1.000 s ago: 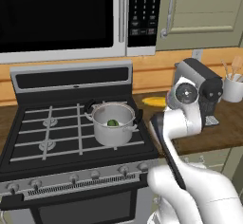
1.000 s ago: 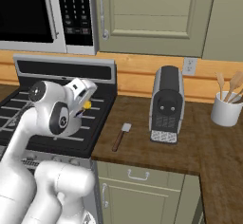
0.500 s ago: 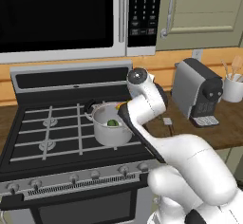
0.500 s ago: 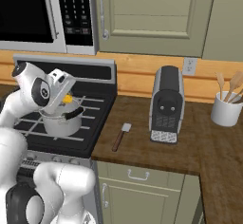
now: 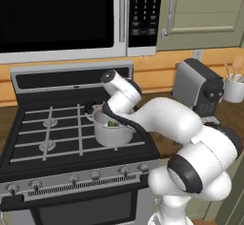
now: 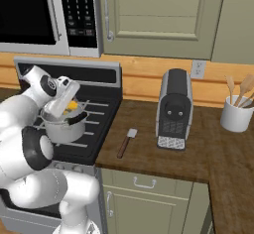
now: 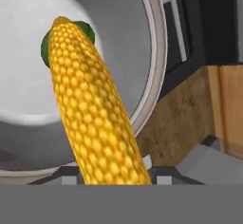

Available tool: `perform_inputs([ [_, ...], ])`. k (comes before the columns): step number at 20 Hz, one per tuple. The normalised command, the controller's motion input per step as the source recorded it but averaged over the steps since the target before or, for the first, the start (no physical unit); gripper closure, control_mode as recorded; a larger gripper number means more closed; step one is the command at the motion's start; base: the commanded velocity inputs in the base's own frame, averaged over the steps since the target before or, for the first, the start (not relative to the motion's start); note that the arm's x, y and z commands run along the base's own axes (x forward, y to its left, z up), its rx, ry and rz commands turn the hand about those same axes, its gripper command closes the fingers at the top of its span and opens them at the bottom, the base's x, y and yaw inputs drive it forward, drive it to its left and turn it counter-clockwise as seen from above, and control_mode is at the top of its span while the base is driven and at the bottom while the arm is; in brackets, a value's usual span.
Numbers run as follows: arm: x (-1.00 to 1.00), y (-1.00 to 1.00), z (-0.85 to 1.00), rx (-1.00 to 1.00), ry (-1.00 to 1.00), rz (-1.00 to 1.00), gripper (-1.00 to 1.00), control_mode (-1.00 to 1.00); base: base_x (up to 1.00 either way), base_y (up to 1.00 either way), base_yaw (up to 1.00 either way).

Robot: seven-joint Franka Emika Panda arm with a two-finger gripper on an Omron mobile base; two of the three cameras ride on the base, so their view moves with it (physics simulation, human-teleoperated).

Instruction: Put the avocado and corn in the pot. Retrieve the spatula and lightly stir the vegetables in the pot.

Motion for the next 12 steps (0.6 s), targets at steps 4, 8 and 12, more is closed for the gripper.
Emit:
perform_inputs([
  [4, 0.55, 0.33, -0.3, -0.15, 0.16, 0.0, 1.0, -1.0, 0.0, 0.0, 0.0],
  [8, 0.39, 0.28, -0.47, -0.16, 0.13, 0.0, 1.0, -1.0, 0.0, 0.0, 0.0],
  [12, 0.33, 0.21, -0.36, -0.16, 0.09, 0.0, 1.0, -1.0, 0.0, 0.0, 0.0],
])
